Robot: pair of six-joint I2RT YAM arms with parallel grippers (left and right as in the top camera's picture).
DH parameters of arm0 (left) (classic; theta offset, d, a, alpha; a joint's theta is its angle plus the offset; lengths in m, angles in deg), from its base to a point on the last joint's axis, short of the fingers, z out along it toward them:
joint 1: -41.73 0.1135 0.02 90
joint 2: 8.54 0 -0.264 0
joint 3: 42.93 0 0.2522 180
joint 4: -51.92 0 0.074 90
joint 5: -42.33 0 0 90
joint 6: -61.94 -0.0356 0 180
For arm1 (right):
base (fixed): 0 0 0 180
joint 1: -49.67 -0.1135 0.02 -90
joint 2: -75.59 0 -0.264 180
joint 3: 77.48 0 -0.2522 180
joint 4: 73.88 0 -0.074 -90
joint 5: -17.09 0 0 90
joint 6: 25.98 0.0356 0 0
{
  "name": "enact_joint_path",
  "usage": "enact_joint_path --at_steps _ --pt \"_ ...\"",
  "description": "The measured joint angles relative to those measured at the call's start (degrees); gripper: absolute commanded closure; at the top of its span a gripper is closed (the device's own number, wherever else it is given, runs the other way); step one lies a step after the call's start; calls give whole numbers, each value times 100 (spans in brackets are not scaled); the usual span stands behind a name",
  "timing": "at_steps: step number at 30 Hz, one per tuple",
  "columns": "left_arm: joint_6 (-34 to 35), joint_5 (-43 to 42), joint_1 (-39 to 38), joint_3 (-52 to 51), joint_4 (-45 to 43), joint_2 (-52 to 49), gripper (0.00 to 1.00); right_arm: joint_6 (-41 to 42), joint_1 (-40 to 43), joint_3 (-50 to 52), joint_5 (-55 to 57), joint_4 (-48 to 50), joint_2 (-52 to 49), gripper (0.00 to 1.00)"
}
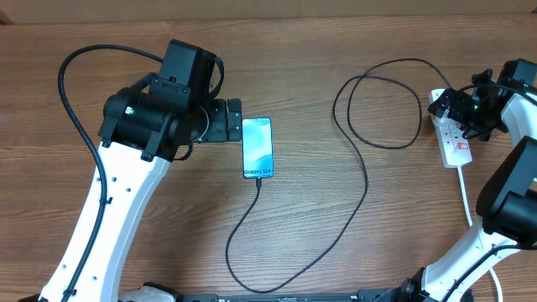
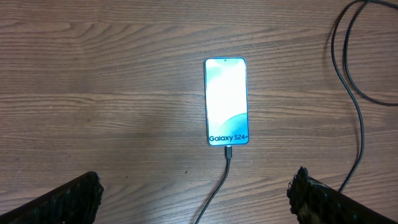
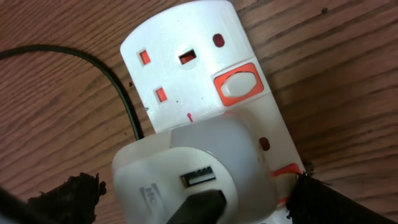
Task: Plug charger to phone and switch on socket
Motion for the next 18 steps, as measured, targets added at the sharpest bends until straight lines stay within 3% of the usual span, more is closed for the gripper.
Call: enact_joint_path --at_steps 18 --pt "0 0 0 0 0 0 1 -262 -7 -9 -188 146 -48 0"
